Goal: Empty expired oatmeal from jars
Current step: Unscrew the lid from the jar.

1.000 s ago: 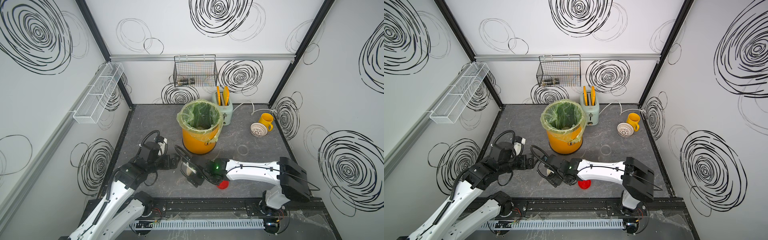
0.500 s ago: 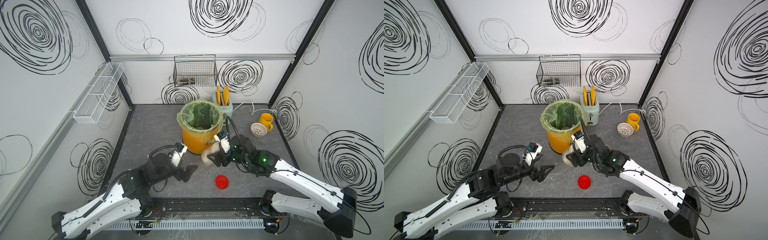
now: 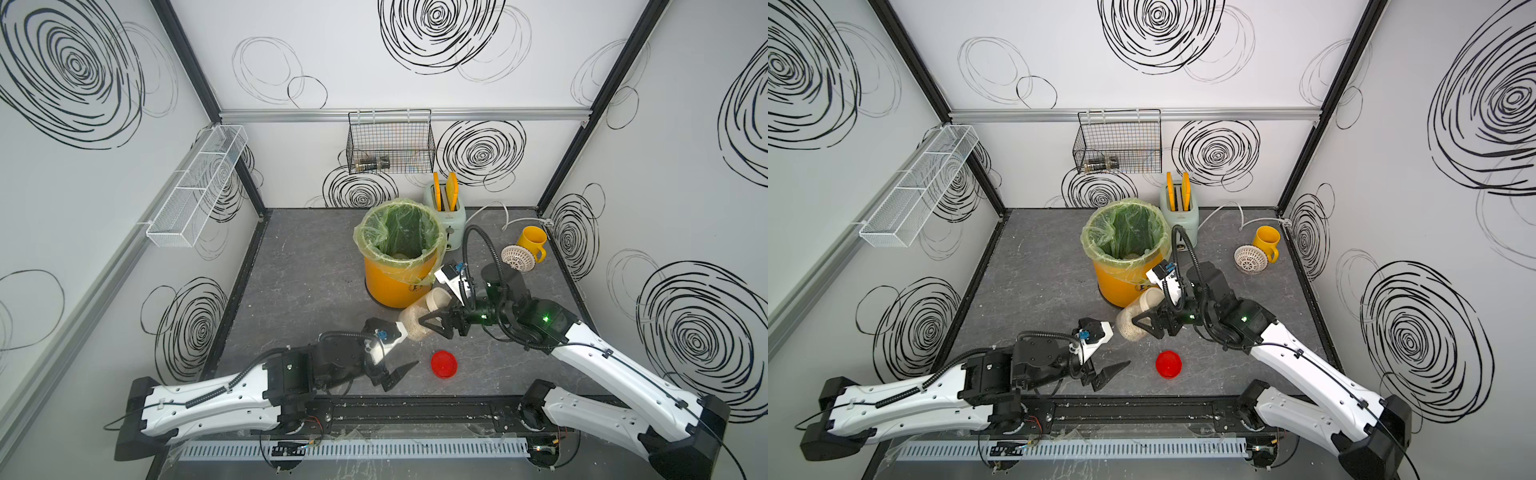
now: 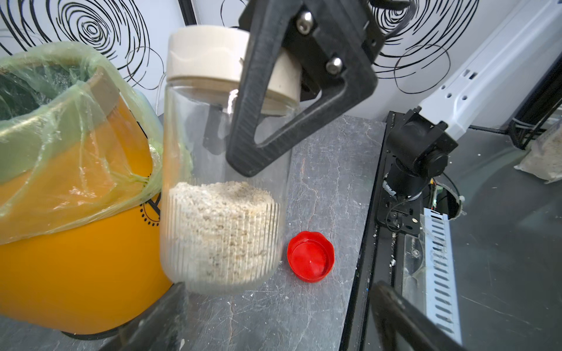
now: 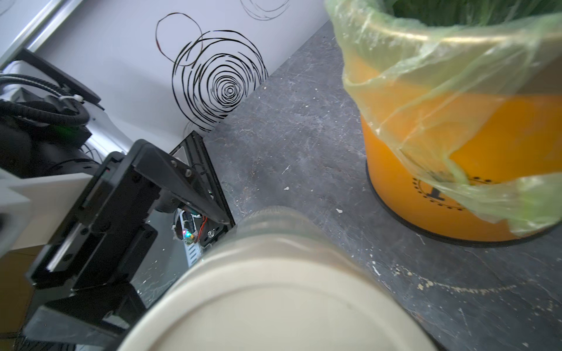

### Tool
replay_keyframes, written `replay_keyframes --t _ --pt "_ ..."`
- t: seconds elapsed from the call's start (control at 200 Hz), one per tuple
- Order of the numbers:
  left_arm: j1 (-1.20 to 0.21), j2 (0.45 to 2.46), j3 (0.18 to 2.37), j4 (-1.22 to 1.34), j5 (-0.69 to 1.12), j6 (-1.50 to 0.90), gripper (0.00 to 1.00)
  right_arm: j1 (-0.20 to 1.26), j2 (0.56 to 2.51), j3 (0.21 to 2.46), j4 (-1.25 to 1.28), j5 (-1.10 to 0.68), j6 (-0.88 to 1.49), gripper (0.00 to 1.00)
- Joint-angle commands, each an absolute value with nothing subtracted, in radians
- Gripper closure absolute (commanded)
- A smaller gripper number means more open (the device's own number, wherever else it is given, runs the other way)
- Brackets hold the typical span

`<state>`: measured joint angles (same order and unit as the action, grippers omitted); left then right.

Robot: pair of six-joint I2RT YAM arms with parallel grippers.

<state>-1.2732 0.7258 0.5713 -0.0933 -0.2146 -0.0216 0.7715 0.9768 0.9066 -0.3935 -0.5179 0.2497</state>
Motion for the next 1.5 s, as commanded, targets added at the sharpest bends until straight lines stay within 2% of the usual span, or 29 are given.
replay_keyframes --t 0.0,0.145,0.385,0.68,0.785,1.151,1.311,1.496 --pt "-1.306 0.759 0.563 0.034 -0.355 0.01 0.04 0.78 0.963 0.968 -0.323 -0.625 0.241 0.44" --pt "-1.344 0.779 0.548 0.105 -0.485 -0.009 0.04 0.813 0.969 0.979 -0.322 -0.621 0.253 0.44" --pt "-1.347 0.818 0.528 0.132 -0.517 -0.021 0.04 0.914 1.007 0.984 -0.288 -0.562 0.262 0.44" --pt "-1.348 0.771 0.506 0.141 -0.544 -0.008 0.04 0.923 1.011 0.987 -0.256 -0.549 0.276 0.45" --pt "-1.347 0.762 0.533 0.073 -0.581 -0.001 0.04 0.916 1.0 0.991 -0.269 -0.517 0.269 0.45" --pt "-1.292 0.737 0.623 -0.104 -0.373 0.014 0.04 0.952 1.009 1.045 -0.314 -0.478 0.212 0.45" --pt "-1.292 0.777 0.632 -0.107 -0.403 0.026 0.04 0.956 1.01 1.039 -0.274 -0.504 0.237 0.46" --pt "-1.296 0.745 0.608 0.005 -0.4 0.017 0.04 0.96 1.015 1.029 -0.249 -0.525 0.26 0.46"
